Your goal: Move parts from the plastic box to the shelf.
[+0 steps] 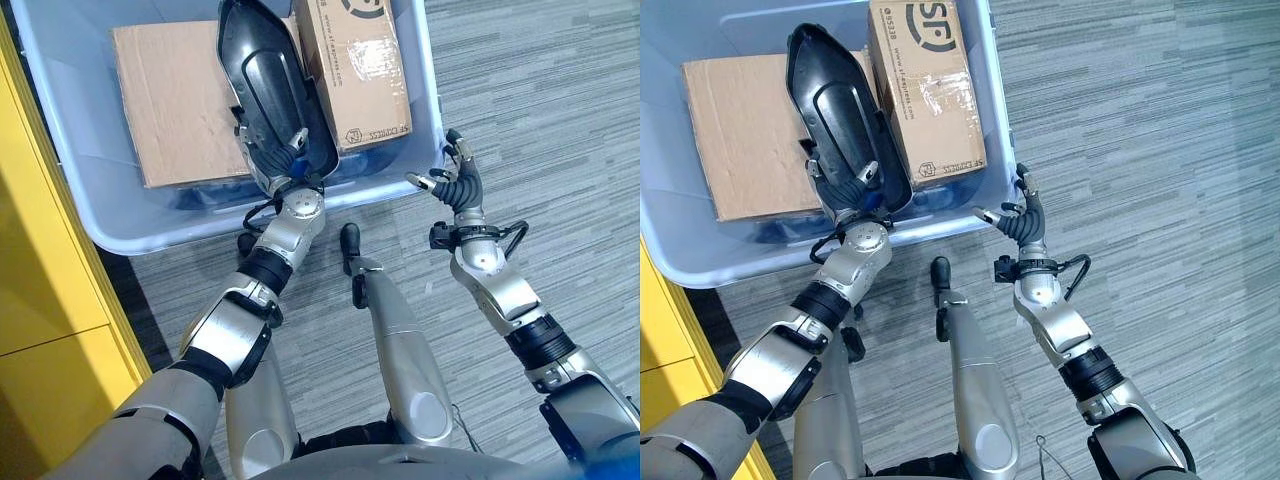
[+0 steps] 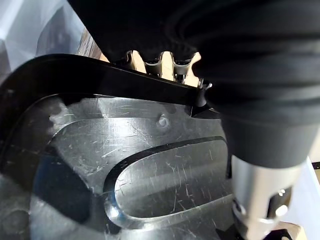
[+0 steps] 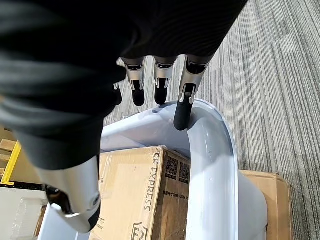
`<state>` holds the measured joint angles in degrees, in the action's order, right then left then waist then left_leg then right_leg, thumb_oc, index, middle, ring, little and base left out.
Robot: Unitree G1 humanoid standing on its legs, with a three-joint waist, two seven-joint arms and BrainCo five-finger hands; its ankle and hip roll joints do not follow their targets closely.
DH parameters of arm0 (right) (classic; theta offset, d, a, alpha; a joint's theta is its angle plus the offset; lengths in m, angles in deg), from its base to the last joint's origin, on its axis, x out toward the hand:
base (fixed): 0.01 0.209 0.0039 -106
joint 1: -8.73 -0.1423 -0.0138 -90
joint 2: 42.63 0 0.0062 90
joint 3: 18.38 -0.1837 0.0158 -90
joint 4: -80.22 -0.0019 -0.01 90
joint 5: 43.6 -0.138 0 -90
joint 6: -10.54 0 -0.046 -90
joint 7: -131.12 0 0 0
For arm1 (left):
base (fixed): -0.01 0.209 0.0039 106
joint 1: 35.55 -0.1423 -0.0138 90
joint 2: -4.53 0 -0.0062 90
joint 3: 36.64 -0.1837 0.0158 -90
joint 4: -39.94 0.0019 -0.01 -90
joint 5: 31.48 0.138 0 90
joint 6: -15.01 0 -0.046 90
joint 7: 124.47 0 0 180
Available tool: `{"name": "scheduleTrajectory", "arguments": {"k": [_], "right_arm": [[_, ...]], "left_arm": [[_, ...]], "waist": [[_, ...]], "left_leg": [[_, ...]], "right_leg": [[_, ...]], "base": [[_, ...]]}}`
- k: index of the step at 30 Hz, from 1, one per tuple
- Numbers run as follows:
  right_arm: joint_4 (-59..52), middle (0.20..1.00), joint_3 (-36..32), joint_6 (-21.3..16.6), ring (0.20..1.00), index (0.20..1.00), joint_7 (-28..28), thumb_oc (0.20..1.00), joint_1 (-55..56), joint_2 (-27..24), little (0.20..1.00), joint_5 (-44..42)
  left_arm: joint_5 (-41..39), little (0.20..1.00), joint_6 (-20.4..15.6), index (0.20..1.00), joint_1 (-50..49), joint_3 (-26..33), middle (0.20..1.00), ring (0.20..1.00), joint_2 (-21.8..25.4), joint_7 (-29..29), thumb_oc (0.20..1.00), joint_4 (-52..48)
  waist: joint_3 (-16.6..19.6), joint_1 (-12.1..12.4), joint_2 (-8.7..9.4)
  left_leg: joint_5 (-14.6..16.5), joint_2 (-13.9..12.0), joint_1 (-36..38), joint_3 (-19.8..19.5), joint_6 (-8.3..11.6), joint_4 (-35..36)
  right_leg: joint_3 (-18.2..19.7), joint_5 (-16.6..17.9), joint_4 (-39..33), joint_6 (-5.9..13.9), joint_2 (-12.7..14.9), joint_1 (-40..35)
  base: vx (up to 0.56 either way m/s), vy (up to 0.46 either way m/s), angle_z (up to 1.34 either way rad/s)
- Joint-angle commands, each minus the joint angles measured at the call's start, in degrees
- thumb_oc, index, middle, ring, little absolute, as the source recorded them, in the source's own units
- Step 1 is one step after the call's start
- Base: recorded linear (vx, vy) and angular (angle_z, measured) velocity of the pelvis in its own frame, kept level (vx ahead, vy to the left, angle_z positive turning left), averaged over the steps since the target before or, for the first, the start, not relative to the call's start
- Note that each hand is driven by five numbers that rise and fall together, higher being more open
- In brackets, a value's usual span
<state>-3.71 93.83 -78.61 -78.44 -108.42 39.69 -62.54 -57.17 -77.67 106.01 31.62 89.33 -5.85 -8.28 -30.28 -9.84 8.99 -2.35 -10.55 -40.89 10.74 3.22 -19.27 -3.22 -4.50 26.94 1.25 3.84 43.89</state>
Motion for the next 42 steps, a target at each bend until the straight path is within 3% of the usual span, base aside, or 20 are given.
{"name": "scheduleTrajectory", "arguments": {"k": [1, 4, 7, 13, 14, 16, 17, 19, 20, 23, 26, 30, 32, 33, 36, 38, 40, 42], "right_arm": [[-3.8, 1.0, 0.3, -1.1, 1.0, 1.0, -0.2, 1.0, -0.2, 0.8, 1.0, -1.1], [-3.8, 1.0, 0.4, -1.3, 1.0, 1.0, -0.5, 1.0, -0.1, 0.6, 1.0, -1.6], [-3.4, 1.0, 0.7, -1.6, 1.0, 1.0, -0.6, 1.0, -0.1, 0.8, 1.0, -1.5], [-2.6, 1.0, 1.4, -2.5, 1.0, 1.0, -1.5, 1.0, 0.0, 1.7, 1.0, -1.2], [-2.6, 1.0, 1.2, -2.6, 1.0, 1.0, -1.8, 1.0, -0.6, 1.7, 1.0, -1.2], [-2.1, 1.0, 1.8, -2.8, 1.0, 1.0, -2.2, 1.0, -0.2, 2.3, 1.0, -1.4], [-2.0, 1.0, 1.6, -2.9, 1.0, 1.0, -2.4, 1.0, -0.7, 2.3, 1.0, -1.6], [-1.7, 1.0, 2.0, -3.3, 1.0, 1.0, -2.7, 1.0, -0.5, 2.4, 1.0, -1.7], [-1.6, 1.0, 2.2, -3.6, 1.0, 1.0, -2.9, 1.0, -0.1, 2.7, 1.0, -1.7], [-1.2, 1.0, 2.7, -4.0, 1.0, 1.0, -3.3, 1.0, 0.1, 3.1, 1.0, -1.6], [-0.6, 1.0, 3.0, -4.9, 1.0, 1.0, -3.8, 1.0, 0.2, 3.8, 1.0, -1.3], [0.5, 1.0, 3.2, -5.4, 1.0, 1.0, -4.4, 1.0, -0.2, 4.1, 1.0, -1.4], [0.8, 1.0, 3.2, -5.6, 1.0, 1.0, -4.5, 1.0, -0.2, 4.2, 1.0, -1.4], [0.5, 1.0, 3.4, -5.2, 1.0, 1.0, -4.4, 1.0, 0.4, 4.1, 1.0, -1.6], [0.1, 1.0, 3.1, -4.6, 1.0, 1.0, -3.8, 1.0, 0.2, 3.4, 1.0, -2.1], [-0.1, 1.0, 2.8, -3.7, 1.0, 1.0, -3.2, 1.0, 0.1, 3.3, 1.0, -2.2], [-0.3, 1.0, 2.8, -3.7, 1.0, 1.0, -3.0, 1.0, 0.5, 3.3, 1.0, -2.4], [-1.0, 1.0, 2.4, -3.1, 1.0, 1.0, -2.6, 1.0, 0.6, 3.0, 1.0, -2.1]], "left_arm": [[-5.5, 1.0, 1.6, 1.0, -0.3, 3.6, 1.0, 1.0, 0.2, 4.3, 1.0, 7.2], [-6.0, 1.0, 1.5, 1.0, -0.4, 3.8, 1.0, 1.0, 0.1, 3.5, 1.0, 7.1], [-4.5, 1.0, -2.3, 1.0, -0.5, 4.5, 1.0, 1.0, 0.2, -1.0, 1.0, 6.5], [-2.9, 1.0, -6.2, 1.0, -1.2, 5.7, 1.0, 1.0, -0.5, -5.7, 1.0, 4.8], [-2.7, 1.0, -7.0, 1.0, -0.5, 5.8, 1.0, 1.0, -0.4, -6.5, 1.0, 4.6], [-0.1, 1.0, -9.3, 1.0, -0.8, 6.3, 1.0, 1.0, -0.7, -11.7, 1.0, 3.7], [0.8, 1.0, -9.7, 1.0, -0.2, 6.4, 1.0, 1.0, -0.6, -12.7, 1.0, 3.4], [2.2, 1.0, -10.4, 1.0, -0.3, 6.5, 1.0, 1.0, -0.6, -14.6, 1.0, 2.9], [3.9, 1.0, -13.5, 1.0, -0.8, 6.7, 1.0, 1.0, -0.9, -16.4, 1.0, 2.1], [7.6, 1.0, -16.2, 1.0, -1.7, 6.9, 1.0, 1.0, -1.2, -18.5, 1.0, 0.9], [9.0, 1.0, -16.3, 1.0, -2.7, 6.8, 1.0, 1.0, -2.2, -20.0, 1.0, -0.3], [4.8, 1.0, -15.3, 1.0, -4.0, 6.6, 1.0, 1.0, -2.9, -15.1, 1.0, -0.4], [2.5, 1.0, -13.9, 1.0, -4.2, 6.4, 1.0, 1.0, -3.1, -12.2, 1.0, -0.5], [-0.3, 1.0, -10.1, 1.0, -5.2, 5.5, 1.0, 1.0, -3.6, -7.8, 1.0, -0.2], [-7.2, 1.0, -12.3, 1.0, -5.2, 5.1, 1.0, 1.0, -4.0, -7.5, 1.0, 0.2], [-7.3, 1.0, -13.0, 1.0, -5.2, 5.5, 1.0, 1.0, -4.1, -8.3, 1.0, 0.4], [-7.2, 1.0, -10.4, 1.0, -5.1, 5.3, 1.0, 1.0, -4.3, -6.6, 1.0, 0.2], [-12.8, 1.0, -7.3, 1.0, -5.5, 4.6, 1.0, 1.0, -4.6, -2.0, 1.0, 0.4]], "waist": [[0.5, -0.4, 2.94], [0.5, -0.4, 3.0], [0.5, -0.2, 2.99], [0.5, 0.4, 3.03], [0.5, 0.5, 3.16], [0.5, 0.7, 3.31], [0.5, 0.8, 3.42], [0.5, 0.9, 3.47], [0.5, 1.2, 3.44], [0.5, 1.5, 3.35], [0.5, 2.0, 3.32], [0.5, 2.4, 3.31], [0.5, 2.4, 3.32], [0.5, 2.3, 3.33], [0.5, 2.1, 3.23], [0.5, 1.8, 3.14], [0.5, 1.7, 3.06], [0.5, 1.5, 2.82]], "left_leg": [[3.8, 0.3, -3.1, -2.5, 1.11, -7.8], [3.8, 0.3, -3.7, -2.5, 1.09, -8.1], [3.7, 0.3, -4.0, -2.7, 1.12, -8.1], [3.4, 0.5, -4.0, -3.1, 1.29, -7.5], [1.7, 0.5, -5.5, -2.7, 0.86, -7.1], [3.2, 0.5, -4.5, -3.5, 1.39, -7.4], [1.5, 0.5, -5.9, -3.0, 0.96, -7.0], [1.4, 0.6, -5.8, -3.1, 1.03, -6.5], [1.1, 0.6, -5.6, -3.2, 1.18, -5.9], [0.7, 0.8, -5.5, -3.4, 1.34, -5.2], [0.4, 0.8, -5.3, -3.6, 1.44, -4.3], [0.3, 0.8, -5.1, -3.6, 1.45, -4.0], [0.3, 0.8, -5.1, -3.5, 1.43, -4.0], [1.9, 0.6, -4.0, -3.8, 1.81, -4.8], [2.5, 0.6, -4.1, -3.4, 1.63, -5.7], [3.0, 0.7, -4.4, -3.3, 1.5, -6.7], [3.3, 0.6, -4.7, -3.3, 1.42, -7.4], [3.5, 0.7, -4.9, -3.1, 1.35, -7.7]], "right_leg": [[-2.7, 4.7, -3.2, 1.59, -0.4, -1.3], [-2.7, 4.7, -3.0, 1.52, -0.4, -0.8], [-2.8, 4.6, -2.9, 1.51, -0.4, -0.5], [-3.3, 4.6, -3.2, 1.55, -0.4, -0.7], [-3.5, 6.0, -3.6, 1.14, -0.2, 0.8], [-3.6, 4.7, -3.1, 1.59, -0.3, -0.4], [-3.8, 6.0, -3.5, 1.17, -0.2, 1.0], [-4.1, 5.9, -3.6, 1.17, -0.2, 0.8], [-4.3, 5.9, -3.9, 1.23, -0.2, 0.6], [-4.6, 6.0, -4.2, 1.27, -0.2, 0.3], [-5.0, 6.0, -4.6, 1.37, -0.1, 0.0], [-5.3, 6.0, -4.8, 1.47, -0.1, -0.3], [-5.4, 6.1, -5.0, 1.54, 0.0, -0.4], [-5.4, 5.0, -4.4, 2.12, 0.0, -1.5], [-5.4, 4.7, -3.8, 2.05, 0.0, -1.3], [-5.1, 4.5, -3.3, 2.1, 0.1, -1.0], [-5.0, 4.3, -2.8, 2.11, 0.2, -0.7], [-4.8, 4.4, -2.8, 2.24, 0.2, -0.4]], "base": [[0.0, 0.0, 0.0], [0.0, 0.0, 0.0], [0.0, 0.0, 0.0], [-0.01, -0.014, 0.0], [-0.06, -0.049, 0.01], [0.01, -0.051, 0.03], [0.01, -0.045, 0.03], [-0.02, -0.046, 0.03], [0.01, -0.052, 0.06], [0.01, -0.039, 0.1], [0.0, -0.038, 0.04], [0.01, -0.021, 0.02], [0.03, -0.004, 0.0], [0.06, -0.005, 0.01], [0.03, 0.012, 0.0], [0.02, 0.016, -0.01], [0.03, 0.023, -0.02], [0.03, 0.039, -0.01]]}}
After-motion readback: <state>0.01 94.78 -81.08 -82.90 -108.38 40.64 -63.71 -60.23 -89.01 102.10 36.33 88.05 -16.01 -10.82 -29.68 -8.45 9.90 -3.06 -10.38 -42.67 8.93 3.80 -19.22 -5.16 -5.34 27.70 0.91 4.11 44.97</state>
